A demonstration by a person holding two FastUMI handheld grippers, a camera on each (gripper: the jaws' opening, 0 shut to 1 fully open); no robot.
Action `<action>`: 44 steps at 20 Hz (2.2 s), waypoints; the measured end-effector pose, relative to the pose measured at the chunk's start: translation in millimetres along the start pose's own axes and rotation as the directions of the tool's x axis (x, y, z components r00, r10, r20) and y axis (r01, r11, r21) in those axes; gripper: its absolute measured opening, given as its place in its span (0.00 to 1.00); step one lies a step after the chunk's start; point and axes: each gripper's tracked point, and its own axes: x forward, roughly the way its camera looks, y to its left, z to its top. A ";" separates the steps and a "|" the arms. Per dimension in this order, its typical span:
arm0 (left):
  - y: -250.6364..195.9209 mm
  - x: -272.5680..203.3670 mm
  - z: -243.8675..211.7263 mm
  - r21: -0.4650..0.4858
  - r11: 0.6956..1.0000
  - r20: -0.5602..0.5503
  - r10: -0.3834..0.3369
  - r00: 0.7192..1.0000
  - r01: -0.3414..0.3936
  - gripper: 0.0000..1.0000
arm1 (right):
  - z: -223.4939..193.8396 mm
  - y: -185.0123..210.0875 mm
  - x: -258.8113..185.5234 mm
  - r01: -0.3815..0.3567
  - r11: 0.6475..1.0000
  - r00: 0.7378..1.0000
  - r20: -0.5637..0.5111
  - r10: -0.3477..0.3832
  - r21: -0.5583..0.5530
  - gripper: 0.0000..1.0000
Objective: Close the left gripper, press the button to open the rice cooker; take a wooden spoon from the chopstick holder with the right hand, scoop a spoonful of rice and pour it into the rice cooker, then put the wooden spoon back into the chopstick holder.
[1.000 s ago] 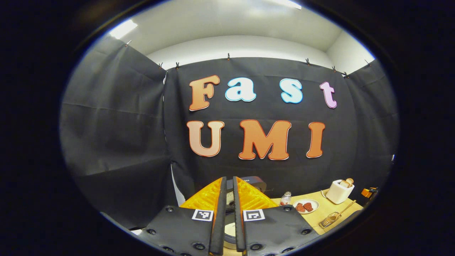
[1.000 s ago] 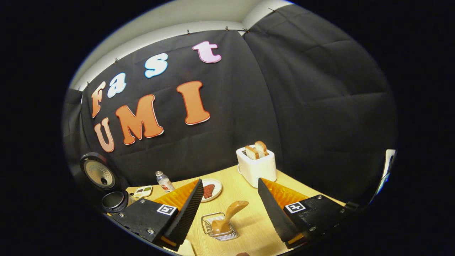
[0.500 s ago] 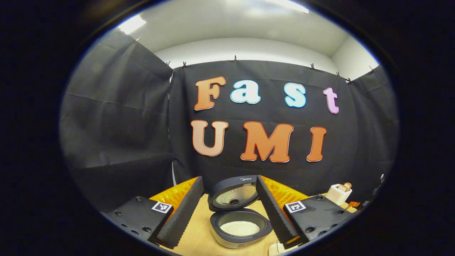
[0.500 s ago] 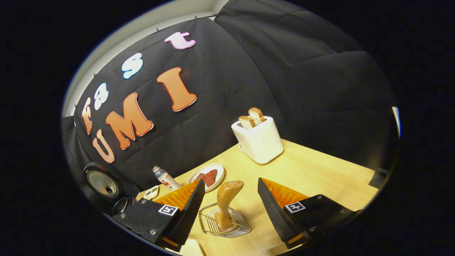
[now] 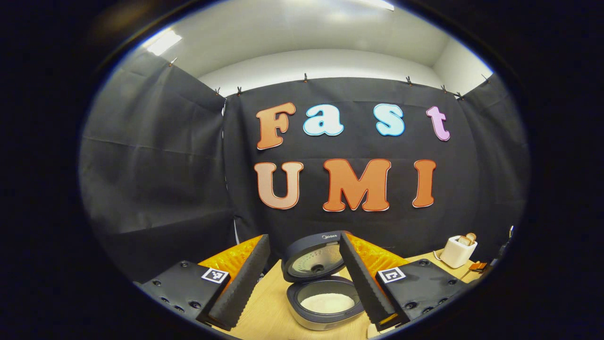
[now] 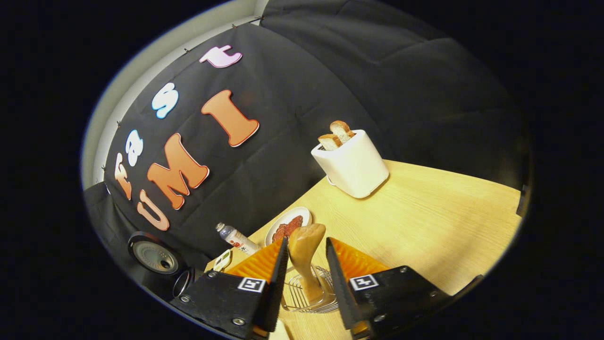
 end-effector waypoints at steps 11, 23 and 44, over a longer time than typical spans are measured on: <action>9.6 0.1 -15.1 -0.025 1.000 -0.040 -0.015 0.999 0.014 1.00 | 15.9 19.1 -6.6 -0.004 0.999 1.000 0.016 0.005 -0.054 0.16; 41.2 -10.7 -21.4 -0.015 1.000 -0.077 0.018 0.997 -0.020 0.97 | 62.4 159.1 -83.1 -0.143 0.971 0.983 0.090 0.162 -0.191 0.16; 81.2 -33.3 -18.4 -0.004 0.999 -0.067 0.041 0.997 -0.041 1.00 | -135.2 181.4 -63.4 -0.177 0.865 0.984 -0.106 0.143 -0.469 0.16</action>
